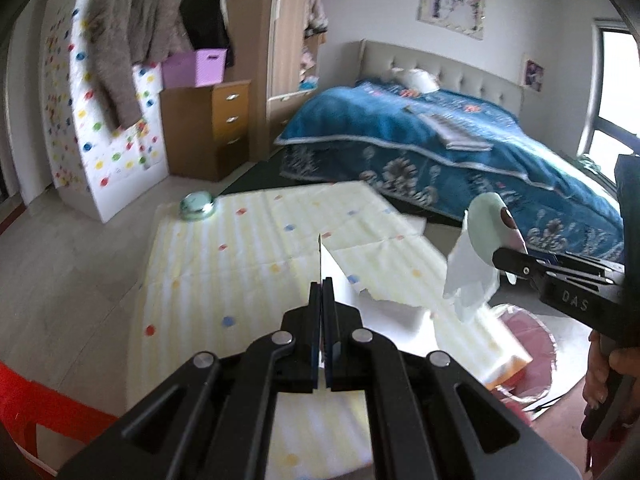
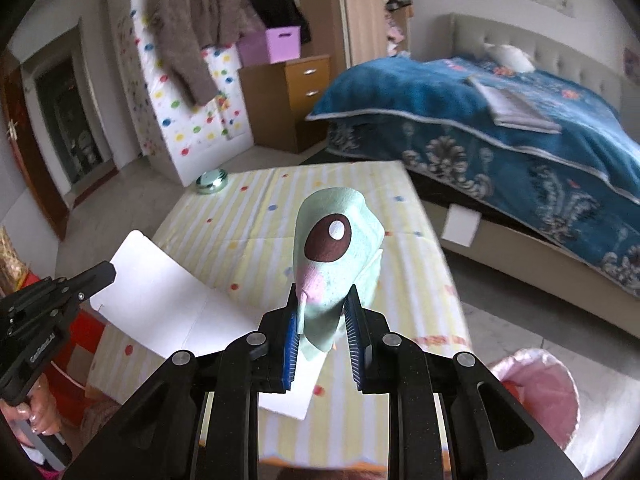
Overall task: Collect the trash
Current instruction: 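Carry the paper and pouch with both tools to the wastebasket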
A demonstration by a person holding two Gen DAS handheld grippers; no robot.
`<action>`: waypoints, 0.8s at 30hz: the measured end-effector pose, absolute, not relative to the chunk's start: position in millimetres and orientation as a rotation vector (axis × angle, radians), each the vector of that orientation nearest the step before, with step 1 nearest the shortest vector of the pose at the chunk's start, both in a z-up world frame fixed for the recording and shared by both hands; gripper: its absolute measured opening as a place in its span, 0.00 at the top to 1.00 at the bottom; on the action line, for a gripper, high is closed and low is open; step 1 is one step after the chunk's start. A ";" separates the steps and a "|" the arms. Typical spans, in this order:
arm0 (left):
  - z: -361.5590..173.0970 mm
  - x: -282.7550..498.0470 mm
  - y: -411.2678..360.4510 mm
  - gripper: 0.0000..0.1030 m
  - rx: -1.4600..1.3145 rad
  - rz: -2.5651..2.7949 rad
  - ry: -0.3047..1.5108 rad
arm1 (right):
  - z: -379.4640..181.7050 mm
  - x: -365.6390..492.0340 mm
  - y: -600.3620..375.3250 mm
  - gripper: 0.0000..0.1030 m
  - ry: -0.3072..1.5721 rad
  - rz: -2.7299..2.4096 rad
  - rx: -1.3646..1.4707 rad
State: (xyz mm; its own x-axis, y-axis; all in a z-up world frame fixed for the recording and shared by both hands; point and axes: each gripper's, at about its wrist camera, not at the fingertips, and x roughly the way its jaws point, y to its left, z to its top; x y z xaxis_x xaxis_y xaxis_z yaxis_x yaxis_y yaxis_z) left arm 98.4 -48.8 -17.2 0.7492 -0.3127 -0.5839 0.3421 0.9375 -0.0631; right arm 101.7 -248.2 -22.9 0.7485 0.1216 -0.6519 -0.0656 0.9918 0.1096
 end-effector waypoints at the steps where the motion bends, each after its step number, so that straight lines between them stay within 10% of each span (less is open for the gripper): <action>1: -12.6 95.2 -56.6 1.00 0.053 -0.373 0.614 | -21.7 96.6 -254.8 0.79 0.708 0.092 0.087; 24: 12.5 47.6 -259.0 1.00 0.165 -0.739 0.476 | -24.7 -15.4 -440.3 0.79 0.661 -0.304 0.247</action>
State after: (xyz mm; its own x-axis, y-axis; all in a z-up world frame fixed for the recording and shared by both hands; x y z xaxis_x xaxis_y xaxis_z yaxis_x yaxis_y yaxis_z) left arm 47.6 -259.0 12.5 0.6385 -0.6080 -0.4718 0.6814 0.7316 -0.0208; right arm -15.4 -440.3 -24.7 0.7480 -0.1970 -0.6338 0.3528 0.9269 0.1282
